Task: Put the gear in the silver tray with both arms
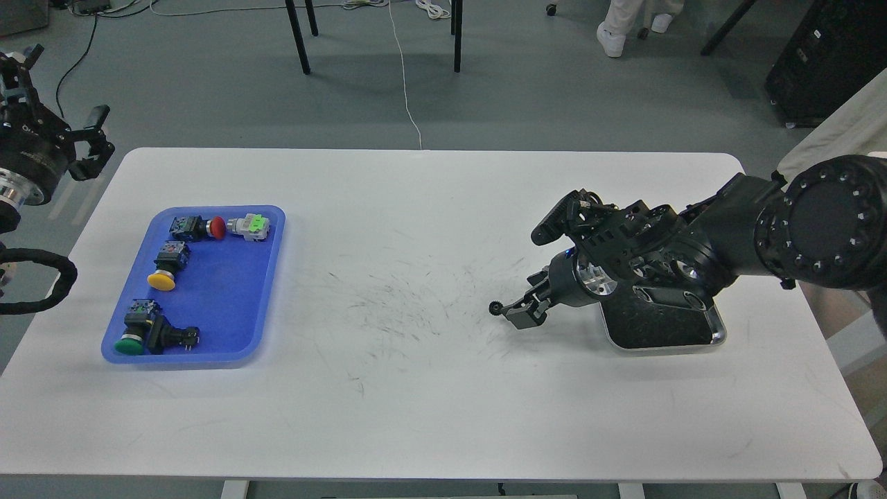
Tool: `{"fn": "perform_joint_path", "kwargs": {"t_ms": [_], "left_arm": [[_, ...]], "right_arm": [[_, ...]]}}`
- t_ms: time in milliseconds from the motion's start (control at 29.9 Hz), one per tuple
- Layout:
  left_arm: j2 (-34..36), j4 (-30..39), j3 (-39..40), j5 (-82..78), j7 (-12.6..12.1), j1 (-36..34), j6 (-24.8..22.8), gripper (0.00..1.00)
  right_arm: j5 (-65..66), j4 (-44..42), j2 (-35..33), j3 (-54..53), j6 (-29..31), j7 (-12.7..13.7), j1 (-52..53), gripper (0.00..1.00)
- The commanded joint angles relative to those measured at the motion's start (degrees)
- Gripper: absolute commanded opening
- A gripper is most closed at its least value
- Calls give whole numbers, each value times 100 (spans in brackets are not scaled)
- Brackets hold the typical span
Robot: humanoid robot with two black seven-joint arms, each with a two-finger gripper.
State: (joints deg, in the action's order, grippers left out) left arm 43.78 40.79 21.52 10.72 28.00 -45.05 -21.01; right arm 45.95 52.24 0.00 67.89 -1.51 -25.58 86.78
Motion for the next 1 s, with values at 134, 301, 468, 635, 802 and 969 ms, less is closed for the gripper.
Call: {"fn": "perform_joint_path", "kwargs": {"t_ms": [134,301,468,635,802,969], "left_arm": [[34,0,19,0,0,5,-8,99],[25,0,19,0,0,5,-8,99],[69,0,10,0,0,5,-8,99],[78,8,19,0,0,5,-8,99],[96,17,19,0,0,13,-17,99],[113,44,28,0,0,22,-17,99]], "right_arm": [[2,-109,0,-39,-252,-8,-73,76],[2,-135,0,-83,-613,-61,-214,76],[11,-91,0,-215,-842,-236,-302,76],[11,-109,0,-223,-965,-242,-355,76],[124,-126,0,-224,-1027,-242,-433,70],[310,-249,0,-215,-1150,-242,-653,66]]}}
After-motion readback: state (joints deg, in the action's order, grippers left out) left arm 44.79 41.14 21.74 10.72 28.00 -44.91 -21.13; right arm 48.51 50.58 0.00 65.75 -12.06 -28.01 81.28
